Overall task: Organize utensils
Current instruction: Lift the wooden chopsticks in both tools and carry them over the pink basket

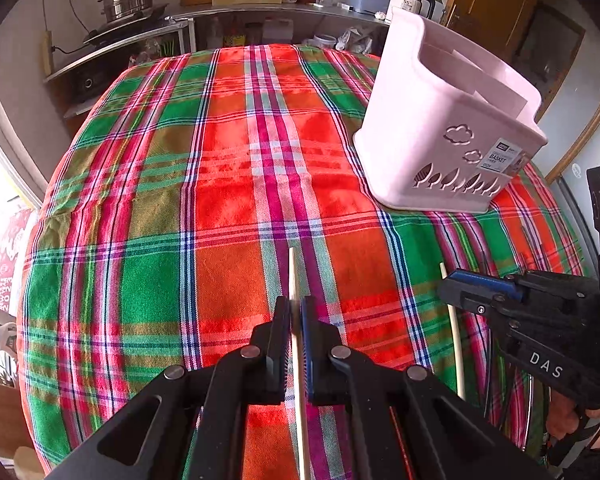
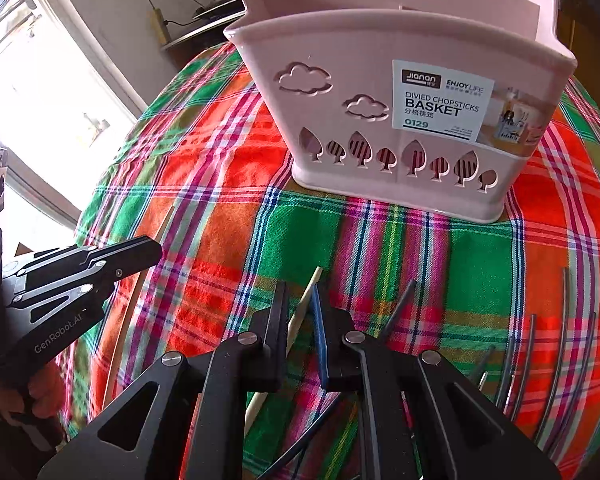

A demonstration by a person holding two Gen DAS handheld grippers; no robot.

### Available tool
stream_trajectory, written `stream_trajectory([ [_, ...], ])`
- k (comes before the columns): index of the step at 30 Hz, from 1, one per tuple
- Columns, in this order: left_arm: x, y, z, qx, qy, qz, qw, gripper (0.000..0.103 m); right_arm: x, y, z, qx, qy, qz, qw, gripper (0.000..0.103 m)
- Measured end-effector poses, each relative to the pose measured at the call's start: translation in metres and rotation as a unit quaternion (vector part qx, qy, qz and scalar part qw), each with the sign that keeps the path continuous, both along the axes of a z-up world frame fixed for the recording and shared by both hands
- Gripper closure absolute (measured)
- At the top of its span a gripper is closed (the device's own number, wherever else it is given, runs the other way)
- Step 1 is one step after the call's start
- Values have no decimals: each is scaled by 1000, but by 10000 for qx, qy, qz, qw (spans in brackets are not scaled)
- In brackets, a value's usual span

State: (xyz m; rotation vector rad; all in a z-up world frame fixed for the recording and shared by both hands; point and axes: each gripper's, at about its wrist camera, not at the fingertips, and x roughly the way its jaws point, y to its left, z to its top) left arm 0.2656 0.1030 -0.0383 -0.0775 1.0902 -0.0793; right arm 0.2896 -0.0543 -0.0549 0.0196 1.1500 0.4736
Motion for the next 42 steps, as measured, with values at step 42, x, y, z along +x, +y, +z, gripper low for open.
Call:
stream_trajectory([
  [42,-33,-8,167,-37,-1873,-151,9822,99,-49,-26,136,879,-2013,30,9756,98],
])
